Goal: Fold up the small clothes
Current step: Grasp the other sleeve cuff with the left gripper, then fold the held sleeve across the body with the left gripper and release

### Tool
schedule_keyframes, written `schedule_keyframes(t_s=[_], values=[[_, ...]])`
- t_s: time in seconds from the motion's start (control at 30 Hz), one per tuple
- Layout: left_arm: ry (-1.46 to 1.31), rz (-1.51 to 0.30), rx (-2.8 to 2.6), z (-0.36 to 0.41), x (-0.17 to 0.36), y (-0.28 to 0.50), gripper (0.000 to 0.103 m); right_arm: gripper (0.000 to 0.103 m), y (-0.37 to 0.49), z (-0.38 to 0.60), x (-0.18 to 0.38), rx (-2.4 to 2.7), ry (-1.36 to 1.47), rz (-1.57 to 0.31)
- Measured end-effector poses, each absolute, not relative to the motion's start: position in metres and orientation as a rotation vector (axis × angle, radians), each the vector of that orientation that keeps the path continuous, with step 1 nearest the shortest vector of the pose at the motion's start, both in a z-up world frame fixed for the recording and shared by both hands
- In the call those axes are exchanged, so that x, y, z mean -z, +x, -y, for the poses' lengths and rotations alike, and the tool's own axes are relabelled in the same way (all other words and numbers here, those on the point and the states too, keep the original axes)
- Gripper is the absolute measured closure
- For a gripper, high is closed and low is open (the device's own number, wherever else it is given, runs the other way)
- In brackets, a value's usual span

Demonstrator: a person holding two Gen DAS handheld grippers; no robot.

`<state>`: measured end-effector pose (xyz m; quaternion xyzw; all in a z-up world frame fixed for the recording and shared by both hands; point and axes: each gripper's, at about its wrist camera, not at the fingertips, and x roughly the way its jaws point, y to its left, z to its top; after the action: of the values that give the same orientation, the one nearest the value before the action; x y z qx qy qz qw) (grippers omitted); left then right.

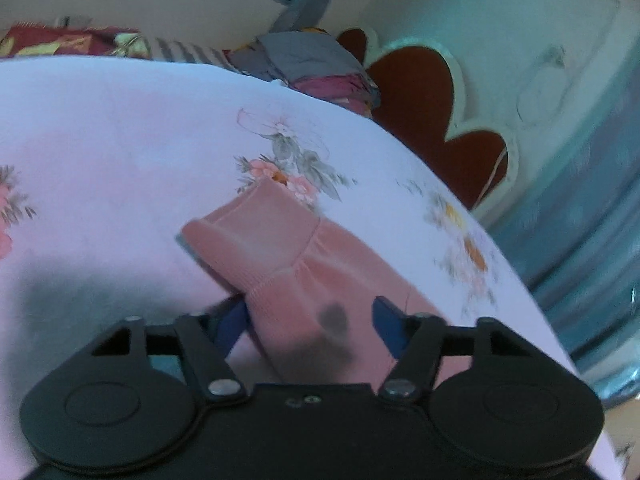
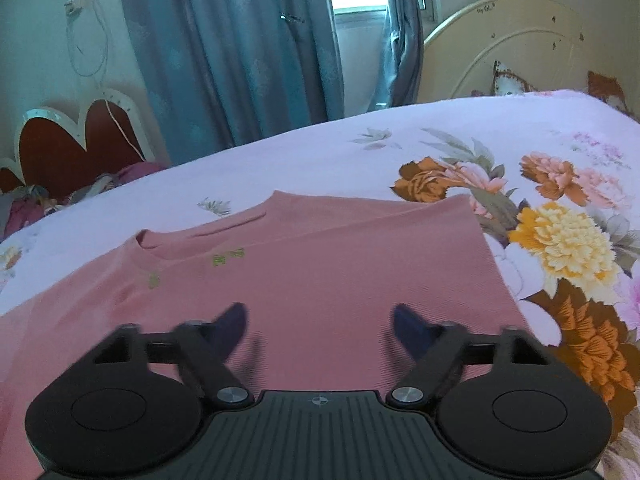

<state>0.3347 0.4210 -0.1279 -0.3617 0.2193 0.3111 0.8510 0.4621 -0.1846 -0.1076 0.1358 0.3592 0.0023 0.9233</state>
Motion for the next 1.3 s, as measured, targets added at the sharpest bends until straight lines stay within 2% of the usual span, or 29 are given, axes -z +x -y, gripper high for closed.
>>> schedule_keyframes(t_s=[0.03, 0.07, 0.3, 0.67, 0.97, 1.0, 1.03, 1.13, 1.17, 1.2, 1.23, 1.3], values=[[-0.761, -0.464, -0.657, -0.422, 0.131, 0.339, 0.084, 0.041, 0.463, 0.185, 0.108, 0.001, 0.282, -0.742], [-0.763, -0.480, -0.651, -0.424, 0.131, 0.343, 0.098, 0.042, 0.465, 0.186, 0.109, 0.004, 0.287, -0.752], [-0.675, -0.443, -0.502, -0.375, 0.104, 0.377, 0.097, 0.042, 0.469, 0.191, 0.114, -0.008, 0.298, -0.783], [-0.377, -0.564, -0.013, -0.150, 0.069, 0.452, 0.097, 0.042, 0.460, 0.202, 0.108, -0.054, 0.363, -0.768], [-0.146, -0.696, 0.236, -0.003, 0.092, 0.481, 0.097, 0.042, 0.448, 0.218, 0.097, -0.147, 0.494, -0.774], [-0.124, -0.726, 0.272, 0.009, 0.099, 0.484, 0.092, 0.041, 0.446, 0.222, 0.097, -0.168, 0.537, -0.778], [-0.097, -0.770, 0.298, 0.021, 0.108, 0.489, 0.080, 0.041, 0.444, 0.225, 0.097, -0.178, 0.574, -0.781], [-0.054, -0.845, 0.318, 0.041, 0.127, 0.493, 0.062, 0.041, 0.441, 0.233, 0.098, -0.181, 0.659, -0.795], [-0.065, -0.825, 0.323, 0.039, 0.124, 0.489, 0.055, 0.029, 0.440, 0.235, 0.098, -0.179, 0.671, -0.796], [-0.088, -0.808, 0.325, 0.034, 0.119, 0.485, 0.029, 0.020, 0.438, 0.236, 0.097, -0.175, 0.674, -0.783], [-0.114, -0.776, 0.309, 0.025, 0.113, 0.479, 0.010, 0.020, 0.436, 0.236, 0.096, -0.185, 0.673, -0.777], [-0.135, -0.711, 0.279, 0.003, 0.103, 0.466, 0.012, 0.020, 0.436, 0.233, 0.096, -0.221, 0.684, -0.783]])
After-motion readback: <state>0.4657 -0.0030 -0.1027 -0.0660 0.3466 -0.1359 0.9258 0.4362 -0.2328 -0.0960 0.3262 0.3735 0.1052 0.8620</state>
